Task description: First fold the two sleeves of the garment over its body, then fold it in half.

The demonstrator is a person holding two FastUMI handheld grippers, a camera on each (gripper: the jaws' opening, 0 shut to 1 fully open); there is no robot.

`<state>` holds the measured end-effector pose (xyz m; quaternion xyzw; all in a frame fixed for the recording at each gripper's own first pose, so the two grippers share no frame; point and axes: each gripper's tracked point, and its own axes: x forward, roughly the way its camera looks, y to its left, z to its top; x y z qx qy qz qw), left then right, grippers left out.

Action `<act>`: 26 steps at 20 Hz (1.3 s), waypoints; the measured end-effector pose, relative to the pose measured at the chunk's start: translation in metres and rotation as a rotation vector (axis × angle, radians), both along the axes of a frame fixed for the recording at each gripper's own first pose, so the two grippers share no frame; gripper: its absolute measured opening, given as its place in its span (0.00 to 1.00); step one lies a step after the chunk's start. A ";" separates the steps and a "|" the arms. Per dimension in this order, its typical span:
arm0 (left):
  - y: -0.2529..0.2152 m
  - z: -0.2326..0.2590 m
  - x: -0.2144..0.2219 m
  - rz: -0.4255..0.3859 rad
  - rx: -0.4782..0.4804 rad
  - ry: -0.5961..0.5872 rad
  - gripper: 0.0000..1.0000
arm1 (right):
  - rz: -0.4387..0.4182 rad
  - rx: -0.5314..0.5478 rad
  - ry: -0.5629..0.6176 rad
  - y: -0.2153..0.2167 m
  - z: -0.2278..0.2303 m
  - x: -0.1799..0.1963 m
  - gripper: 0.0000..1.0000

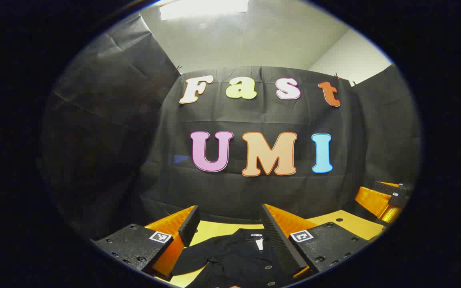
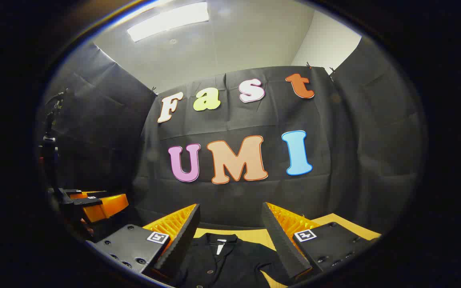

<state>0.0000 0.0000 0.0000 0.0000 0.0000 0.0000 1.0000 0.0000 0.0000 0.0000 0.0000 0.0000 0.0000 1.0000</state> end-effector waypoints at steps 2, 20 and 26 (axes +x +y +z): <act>0.000 -0.001 -0.001 0.001 -0.003 0.001 0.92 | 0.000 -0.009 -0.006 -0.001 0.002 0.001 0.95; 0.009 0.007 -0.004 0.023 0.025 -0.011 0.92 | 0.018 -0.012 -0.022 0.009 0.009 -0.001 0.97; 0.005 0.002 -0.006 0.012 0.018 0.007 0.92 | 0.023 -0.015 -0.026 0.011 0.009 -0.003 0.97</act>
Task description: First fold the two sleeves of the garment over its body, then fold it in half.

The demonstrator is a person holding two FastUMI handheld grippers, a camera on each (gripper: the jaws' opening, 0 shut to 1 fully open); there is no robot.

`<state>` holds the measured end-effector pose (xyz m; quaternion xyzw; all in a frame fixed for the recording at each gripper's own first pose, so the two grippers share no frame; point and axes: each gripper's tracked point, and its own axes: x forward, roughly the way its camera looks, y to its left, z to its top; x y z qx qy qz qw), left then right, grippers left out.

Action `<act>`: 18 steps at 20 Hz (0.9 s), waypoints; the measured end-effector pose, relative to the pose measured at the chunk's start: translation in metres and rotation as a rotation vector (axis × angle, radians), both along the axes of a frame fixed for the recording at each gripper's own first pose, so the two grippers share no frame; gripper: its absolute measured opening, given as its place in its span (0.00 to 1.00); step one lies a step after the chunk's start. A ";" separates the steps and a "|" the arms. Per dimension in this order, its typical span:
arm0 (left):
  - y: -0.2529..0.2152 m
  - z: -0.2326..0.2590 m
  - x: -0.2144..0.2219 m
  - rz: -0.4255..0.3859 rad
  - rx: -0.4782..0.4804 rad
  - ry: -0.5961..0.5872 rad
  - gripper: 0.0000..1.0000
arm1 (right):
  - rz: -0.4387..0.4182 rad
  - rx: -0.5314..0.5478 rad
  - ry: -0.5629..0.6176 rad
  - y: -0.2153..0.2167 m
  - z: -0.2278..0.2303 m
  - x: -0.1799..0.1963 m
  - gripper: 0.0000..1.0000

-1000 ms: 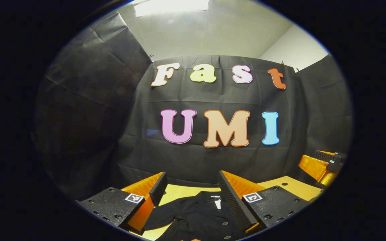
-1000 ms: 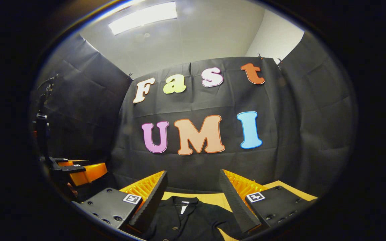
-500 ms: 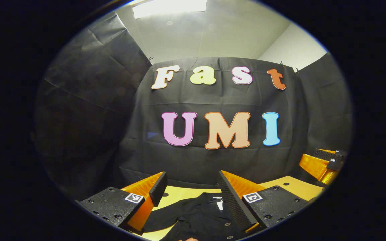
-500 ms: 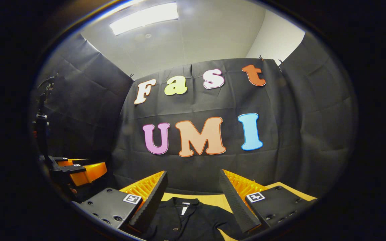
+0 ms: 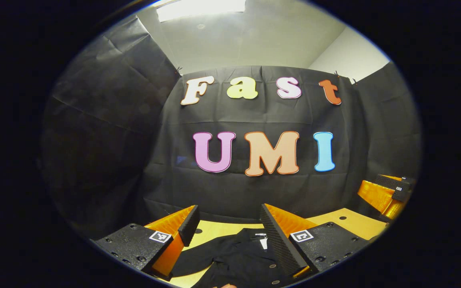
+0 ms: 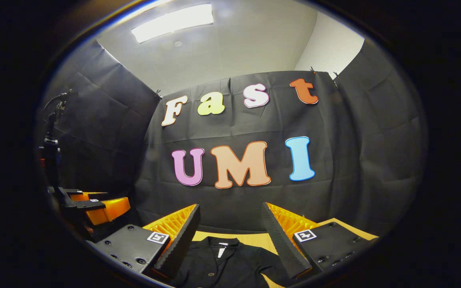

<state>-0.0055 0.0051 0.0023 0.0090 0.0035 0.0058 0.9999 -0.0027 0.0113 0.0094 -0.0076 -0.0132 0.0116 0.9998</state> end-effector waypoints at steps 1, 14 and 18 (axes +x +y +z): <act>-0.001 -0.001 0.000 -0.002 -0.002 0.002 0.92 | 0.001 0.000 0.002 0.000 -0.001 0.000 0.97; 0.001 -0.001 -0.008 0.009 0.005 0.003 0.92 | 0.011 0.008 -0.006 0.006 0.001 -0.008 0.97; 0.002 0.000 -0.010 0.010 0.007 0.001 0.92 | 0.013 0.002 -0.005 0.007 0.000 -0.010 0.97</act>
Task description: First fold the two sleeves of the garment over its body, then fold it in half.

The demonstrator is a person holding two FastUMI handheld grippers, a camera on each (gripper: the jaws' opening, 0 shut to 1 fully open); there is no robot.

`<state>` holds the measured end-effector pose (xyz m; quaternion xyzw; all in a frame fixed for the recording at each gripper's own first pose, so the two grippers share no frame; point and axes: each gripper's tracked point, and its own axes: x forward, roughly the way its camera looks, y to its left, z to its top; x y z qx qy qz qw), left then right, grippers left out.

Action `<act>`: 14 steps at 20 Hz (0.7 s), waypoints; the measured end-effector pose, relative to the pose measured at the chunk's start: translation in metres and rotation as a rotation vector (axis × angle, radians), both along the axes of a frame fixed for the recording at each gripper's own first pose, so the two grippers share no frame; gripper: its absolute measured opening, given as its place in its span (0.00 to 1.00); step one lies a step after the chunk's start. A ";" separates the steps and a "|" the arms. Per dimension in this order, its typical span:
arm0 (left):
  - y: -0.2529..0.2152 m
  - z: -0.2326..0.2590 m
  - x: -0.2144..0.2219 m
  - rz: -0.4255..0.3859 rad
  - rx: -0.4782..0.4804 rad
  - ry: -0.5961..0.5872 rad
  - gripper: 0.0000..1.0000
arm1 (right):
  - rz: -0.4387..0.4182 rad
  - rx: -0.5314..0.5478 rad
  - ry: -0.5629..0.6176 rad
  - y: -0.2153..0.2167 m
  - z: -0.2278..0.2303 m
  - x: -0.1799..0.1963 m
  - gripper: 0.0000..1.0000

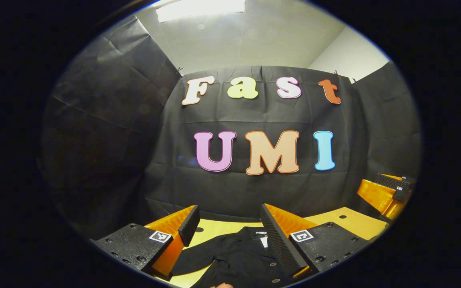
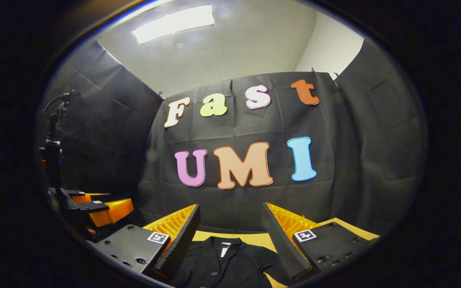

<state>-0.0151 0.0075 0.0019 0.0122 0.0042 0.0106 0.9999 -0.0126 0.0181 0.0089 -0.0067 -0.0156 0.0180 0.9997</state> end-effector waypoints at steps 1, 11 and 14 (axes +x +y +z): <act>-0.001 -0.001 -0.001 -0.002 -0.002 0.001 0.92 | 0.001 0.000 0.002 0.001 -0.001 -0.001 0.97; -0.006 -0.005 -0.002 -0.002 0.002 0.012 0.92 | -0.015 -0.009 0.044 -0.021 -0.017 0.005 0.97; -0.009 -0.006 -0.001 -0.003 0.012 0.012 0.92 | -0.065 -0.026 0.080 -0.054 -0.029 0.011 0.97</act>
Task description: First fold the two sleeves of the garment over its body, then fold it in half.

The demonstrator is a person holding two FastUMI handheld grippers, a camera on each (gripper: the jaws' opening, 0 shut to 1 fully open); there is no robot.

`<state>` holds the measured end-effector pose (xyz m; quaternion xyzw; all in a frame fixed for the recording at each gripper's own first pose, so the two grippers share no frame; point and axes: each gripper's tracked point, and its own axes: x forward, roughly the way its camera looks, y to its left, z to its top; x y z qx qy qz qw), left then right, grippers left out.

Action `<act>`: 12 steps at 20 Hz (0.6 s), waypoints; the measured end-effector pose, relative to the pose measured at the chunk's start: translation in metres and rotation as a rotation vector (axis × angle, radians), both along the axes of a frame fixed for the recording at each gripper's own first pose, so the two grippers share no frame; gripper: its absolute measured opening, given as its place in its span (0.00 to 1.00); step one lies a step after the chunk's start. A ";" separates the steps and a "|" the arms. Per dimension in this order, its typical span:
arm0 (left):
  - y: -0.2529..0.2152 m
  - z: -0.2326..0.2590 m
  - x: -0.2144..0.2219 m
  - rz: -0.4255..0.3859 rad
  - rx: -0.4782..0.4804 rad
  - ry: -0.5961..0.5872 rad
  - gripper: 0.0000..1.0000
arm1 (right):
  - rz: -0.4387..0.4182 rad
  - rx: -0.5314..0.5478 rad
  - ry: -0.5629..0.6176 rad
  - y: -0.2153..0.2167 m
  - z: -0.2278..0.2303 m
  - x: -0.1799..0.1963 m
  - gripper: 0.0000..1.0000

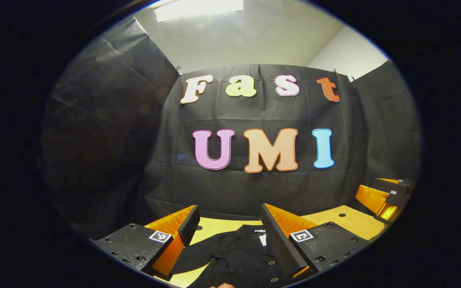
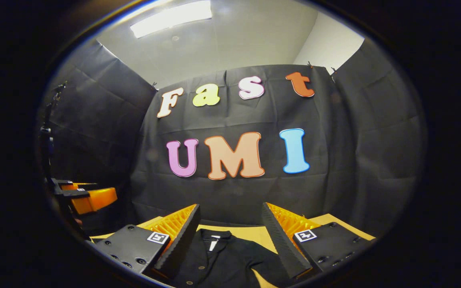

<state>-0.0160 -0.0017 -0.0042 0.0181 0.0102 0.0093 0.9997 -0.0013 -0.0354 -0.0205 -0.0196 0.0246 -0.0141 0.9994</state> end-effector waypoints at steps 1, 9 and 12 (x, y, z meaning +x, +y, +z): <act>-0.002 -0.001 0.000 -0.002 0.001 0.003 0.93 | -0.015 -0.009 0.016 -0.011 -0.006 0.001 0.97; -0.027 -0.013 0.009 -0.005 0.015 0.033 0.92 | -0.148 -0.088 0.125 -0.109 -0.046 0.000 0.97; -0.042 -0.013 0.012 -0.011 0.016 0.031 0.92 | -0.163 -0.117 0.213 -0.141 -0.073 -0.006 0.97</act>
